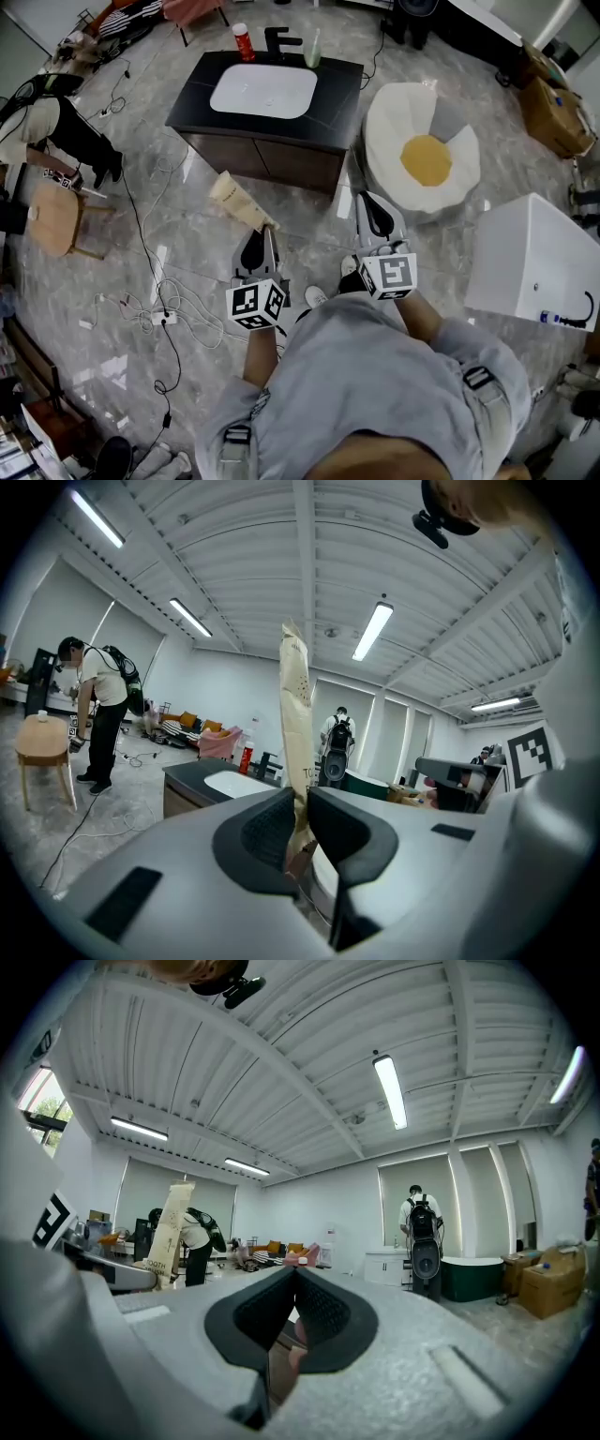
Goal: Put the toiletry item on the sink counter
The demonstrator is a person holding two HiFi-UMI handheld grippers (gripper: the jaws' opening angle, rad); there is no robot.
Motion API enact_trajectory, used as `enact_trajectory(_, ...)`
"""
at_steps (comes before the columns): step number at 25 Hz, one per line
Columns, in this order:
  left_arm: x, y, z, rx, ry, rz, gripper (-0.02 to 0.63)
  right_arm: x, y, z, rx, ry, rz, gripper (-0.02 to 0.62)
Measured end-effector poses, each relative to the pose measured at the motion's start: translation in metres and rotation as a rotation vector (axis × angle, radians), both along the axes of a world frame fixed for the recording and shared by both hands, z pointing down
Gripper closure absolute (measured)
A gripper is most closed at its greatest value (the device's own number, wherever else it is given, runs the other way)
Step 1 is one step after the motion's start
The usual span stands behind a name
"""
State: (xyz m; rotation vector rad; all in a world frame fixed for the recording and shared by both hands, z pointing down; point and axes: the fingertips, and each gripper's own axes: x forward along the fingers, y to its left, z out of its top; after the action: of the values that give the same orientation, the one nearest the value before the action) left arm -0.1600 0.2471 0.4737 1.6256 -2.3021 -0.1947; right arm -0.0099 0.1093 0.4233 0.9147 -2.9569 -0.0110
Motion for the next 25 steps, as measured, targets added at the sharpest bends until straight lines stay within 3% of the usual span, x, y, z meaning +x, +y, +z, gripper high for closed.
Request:
enact_trajectory(11, -0.029, -0.061, 0.005, -0.029, -0.017, 0.044, 0.561, -0.03, -0.061, 0.014, -0.027, -0.019, 0.027, 0.591)
enact_trajectory(25, -0.07, -0.244, -0.008, -0.054, -0.061, 0.12, 0.561, -0.07, -0.237, 0.002, -0.005, -0.057, 0.05, 0.591)
